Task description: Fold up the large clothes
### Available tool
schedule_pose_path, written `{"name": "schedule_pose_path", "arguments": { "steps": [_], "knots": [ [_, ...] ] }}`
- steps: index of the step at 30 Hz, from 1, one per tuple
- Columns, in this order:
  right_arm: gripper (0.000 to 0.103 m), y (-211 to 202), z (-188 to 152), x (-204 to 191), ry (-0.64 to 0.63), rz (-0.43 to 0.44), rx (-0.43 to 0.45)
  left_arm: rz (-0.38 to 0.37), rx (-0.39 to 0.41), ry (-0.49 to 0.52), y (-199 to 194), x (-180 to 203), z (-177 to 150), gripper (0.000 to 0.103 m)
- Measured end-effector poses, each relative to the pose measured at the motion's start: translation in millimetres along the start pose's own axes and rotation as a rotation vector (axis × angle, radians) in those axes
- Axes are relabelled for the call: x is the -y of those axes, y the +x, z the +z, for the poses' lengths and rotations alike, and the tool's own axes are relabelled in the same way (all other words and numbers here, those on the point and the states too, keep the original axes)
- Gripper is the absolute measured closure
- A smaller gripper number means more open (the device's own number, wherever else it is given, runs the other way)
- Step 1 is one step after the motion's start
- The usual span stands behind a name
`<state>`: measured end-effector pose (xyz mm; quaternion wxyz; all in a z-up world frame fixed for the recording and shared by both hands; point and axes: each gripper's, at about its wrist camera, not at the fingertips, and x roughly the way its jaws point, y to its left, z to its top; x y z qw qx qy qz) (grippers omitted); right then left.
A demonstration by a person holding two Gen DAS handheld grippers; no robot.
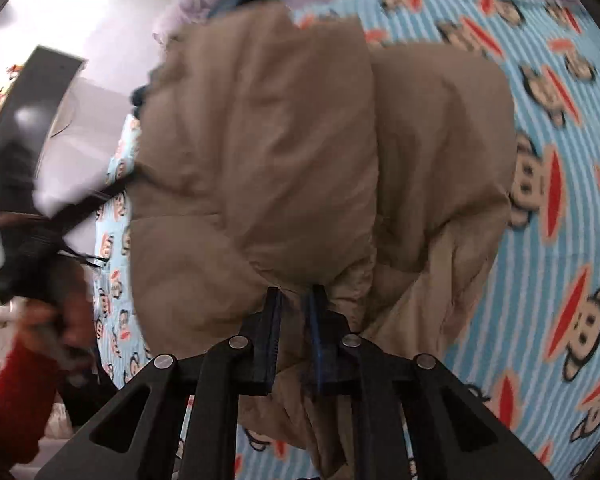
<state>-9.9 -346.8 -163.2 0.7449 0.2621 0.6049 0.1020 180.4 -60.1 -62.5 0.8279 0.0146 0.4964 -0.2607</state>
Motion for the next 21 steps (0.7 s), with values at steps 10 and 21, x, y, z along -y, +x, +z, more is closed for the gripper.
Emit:
{"name": "schedule_pose_path", "arguments": {
  "steps": [10,21],
  "knots": [
    [0.090,2,-15,18,-0.009,-0.015,0.046,0.083,-0.076,0.117,96,39,31,0.002],
    [0.091,-7,-12,38,0.070,0.043,0.025,0.106,-0.085,0.102,108,33,27,0.002]
  ]
}}
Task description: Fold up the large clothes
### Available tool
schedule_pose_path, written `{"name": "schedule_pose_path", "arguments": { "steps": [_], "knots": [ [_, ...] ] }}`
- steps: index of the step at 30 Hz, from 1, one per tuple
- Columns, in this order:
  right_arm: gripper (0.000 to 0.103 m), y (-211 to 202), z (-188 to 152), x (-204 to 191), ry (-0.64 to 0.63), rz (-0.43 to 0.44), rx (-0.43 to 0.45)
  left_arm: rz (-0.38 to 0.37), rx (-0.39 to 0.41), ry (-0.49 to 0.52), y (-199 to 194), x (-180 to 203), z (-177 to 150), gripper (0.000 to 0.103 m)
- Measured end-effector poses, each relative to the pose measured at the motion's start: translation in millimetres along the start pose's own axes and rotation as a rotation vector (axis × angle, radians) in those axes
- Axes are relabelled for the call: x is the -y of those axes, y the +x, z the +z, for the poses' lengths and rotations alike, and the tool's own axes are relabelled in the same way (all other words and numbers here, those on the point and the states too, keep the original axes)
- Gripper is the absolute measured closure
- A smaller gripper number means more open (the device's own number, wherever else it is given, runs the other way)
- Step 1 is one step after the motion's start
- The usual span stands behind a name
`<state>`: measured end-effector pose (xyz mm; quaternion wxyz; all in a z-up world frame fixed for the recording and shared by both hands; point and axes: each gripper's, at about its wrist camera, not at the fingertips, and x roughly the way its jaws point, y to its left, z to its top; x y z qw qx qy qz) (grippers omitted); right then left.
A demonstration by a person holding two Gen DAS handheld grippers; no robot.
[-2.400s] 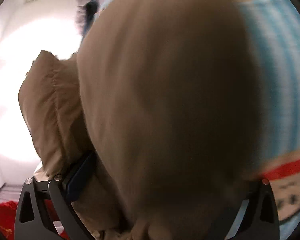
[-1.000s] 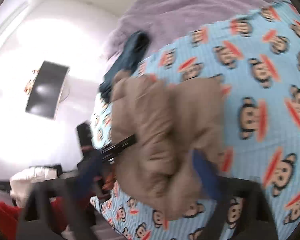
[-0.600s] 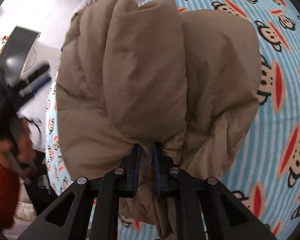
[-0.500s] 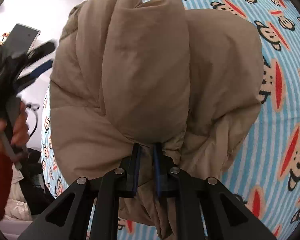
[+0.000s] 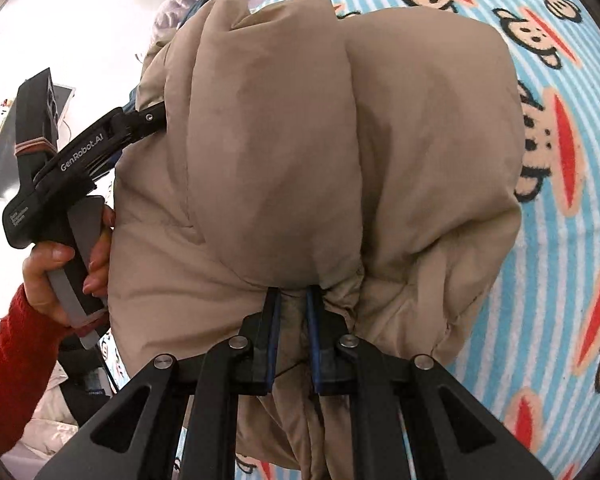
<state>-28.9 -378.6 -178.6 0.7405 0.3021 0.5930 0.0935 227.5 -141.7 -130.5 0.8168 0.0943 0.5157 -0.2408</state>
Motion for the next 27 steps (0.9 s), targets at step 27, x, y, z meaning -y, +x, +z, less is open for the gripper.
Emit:
{"name": "schedule_pose_path", "arguments": {
  "steps": [27],
  "knots": [
    [0.060,-2,-12,-84,-0.002,-0.190,0.042,0.175,-0.086,-0.212,-106,-28,-114,0.001]
  ]
}}
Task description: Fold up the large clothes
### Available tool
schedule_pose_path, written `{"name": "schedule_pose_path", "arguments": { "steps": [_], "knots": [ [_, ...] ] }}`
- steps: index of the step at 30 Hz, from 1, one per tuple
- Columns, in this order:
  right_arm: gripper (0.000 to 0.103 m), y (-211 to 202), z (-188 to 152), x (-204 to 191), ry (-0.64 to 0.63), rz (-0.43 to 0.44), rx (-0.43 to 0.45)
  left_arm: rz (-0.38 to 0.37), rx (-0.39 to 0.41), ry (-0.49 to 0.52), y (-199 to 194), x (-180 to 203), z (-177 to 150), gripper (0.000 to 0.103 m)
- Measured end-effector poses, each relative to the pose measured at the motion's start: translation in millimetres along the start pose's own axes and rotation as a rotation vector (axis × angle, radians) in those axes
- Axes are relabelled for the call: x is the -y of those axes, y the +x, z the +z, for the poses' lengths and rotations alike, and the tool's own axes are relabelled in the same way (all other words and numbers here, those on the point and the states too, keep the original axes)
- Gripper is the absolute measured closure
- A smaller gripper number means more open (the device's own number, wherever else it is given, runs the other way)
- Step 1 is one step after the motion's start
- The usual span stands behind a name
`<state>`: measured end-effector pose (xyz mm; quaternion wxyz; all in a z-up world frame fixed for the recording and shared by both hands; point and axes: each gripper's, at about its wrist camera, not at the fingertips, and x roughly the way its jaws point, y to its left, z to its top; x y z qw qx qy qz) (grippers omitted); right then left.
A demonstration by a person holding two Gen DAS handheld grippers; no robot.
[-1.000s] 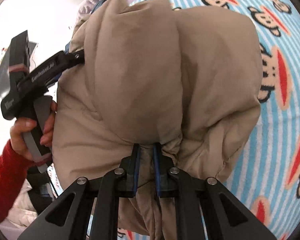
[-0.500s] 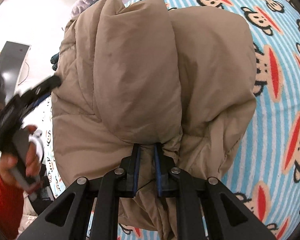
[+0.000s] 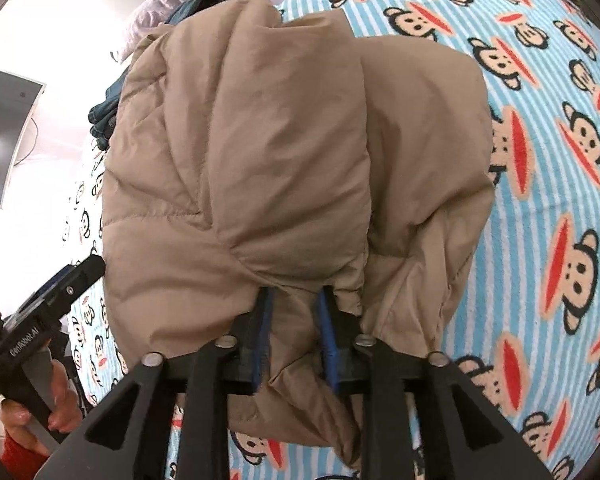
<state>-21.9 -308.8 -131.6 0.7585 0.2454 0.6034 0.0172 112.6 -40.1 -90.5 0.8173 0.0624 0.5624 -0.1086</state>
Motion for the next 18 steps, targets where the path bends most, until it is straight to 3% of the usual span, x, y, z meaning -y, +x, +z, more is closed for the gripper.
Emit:
{"name": "schedule_pose_path", "arguments": {
  "steps": [1,3,6,13,18],
  "knots": [
    [0.042,-3,-2,-7,-0.012,-0.011,0.004,-0.006,-0.005,-0.005,0,-2,-1,0.001],
    [0.023,-9,-7,-16,-0.030,-0.042,0.018,-0.002,-0.013,-0.018,-2,-4,-5,0.001],
    [0.023,-20,-11,-24,-0.034,-0.025,0.032,0.032,-0.011,-0.012,-8,-4,-10,0.001],
    [0.022,-47,-19,-29,-0.016,-0.038,0.058,0.032,-0.010,-0.028,-25,-7,-16,0.001],
    [0.014,-70,-29,-34,-0.050,-0.084,0.088,0.036,0.011,-0.027,-47,-8,-22,0.001]
  ]
}}
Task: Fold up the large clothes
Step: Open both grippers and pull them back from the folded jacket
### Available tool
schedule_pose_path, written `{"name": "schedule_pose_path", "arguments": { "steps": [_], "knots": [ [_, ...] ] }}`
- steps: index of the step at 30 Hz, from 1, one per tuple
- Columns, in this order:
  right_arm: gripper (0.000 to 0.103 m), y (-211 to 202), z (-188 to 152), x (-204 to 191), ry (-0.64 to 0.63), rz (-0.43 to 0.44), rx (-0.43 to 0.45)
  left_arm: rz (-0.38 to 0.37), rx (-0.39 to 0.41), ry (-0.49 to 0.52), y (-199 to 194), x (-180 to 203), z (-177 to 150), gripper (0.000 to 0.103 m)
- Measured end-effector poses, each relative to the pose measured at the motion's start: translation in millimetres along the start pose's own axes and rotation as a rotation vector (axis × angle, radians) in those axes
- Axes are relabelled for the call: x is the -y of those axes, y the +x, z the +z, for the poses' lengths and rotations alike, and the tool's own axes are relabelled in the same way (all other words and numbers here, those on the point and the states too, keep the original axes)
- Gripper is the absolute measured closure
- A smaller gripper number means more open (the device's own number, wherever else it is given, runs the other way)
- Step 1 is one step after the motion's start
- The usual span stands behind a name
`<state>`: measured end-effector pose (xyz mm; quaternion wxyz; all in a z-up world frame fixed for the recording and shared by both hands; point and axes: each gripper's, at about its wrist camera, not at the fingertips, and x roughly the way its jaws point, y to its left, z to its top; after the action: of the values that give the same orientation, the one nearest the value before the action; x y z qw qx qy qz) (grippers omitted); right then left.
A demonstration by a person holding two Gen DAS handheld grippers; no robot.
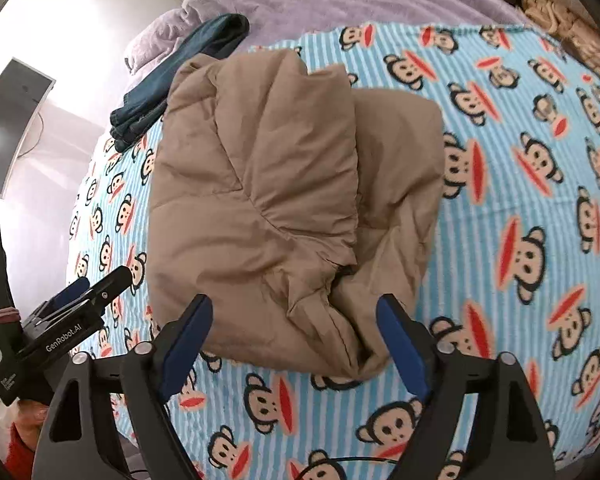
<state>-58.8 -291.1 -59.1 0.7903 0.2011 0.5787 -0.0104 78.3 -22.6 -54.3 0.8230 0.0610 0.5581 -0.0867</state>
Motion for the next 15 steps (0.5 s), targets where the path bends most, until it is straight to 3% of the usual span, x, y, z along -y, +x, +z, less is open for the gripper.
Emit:
{"name": "schedule_pose_path", "arguments": {
  "steps": [3,6,15],
  "knots": [
    [0.012,-15,-6,-4,-0.033,-0.041,0.025,-0.014,0.007,0.011,-14,1,-3,0.001],
    [0.000,-26,-12,-8,-0.031,-0.077,0.056,-0.033,0.014,0.020,-25,3,-7,0.001],
    [0.000,-59,-23,-23,-0.037,-0.149,0.108,-0.020,0.039,0.058,-52,10,-22,0.001]
  ]
}}
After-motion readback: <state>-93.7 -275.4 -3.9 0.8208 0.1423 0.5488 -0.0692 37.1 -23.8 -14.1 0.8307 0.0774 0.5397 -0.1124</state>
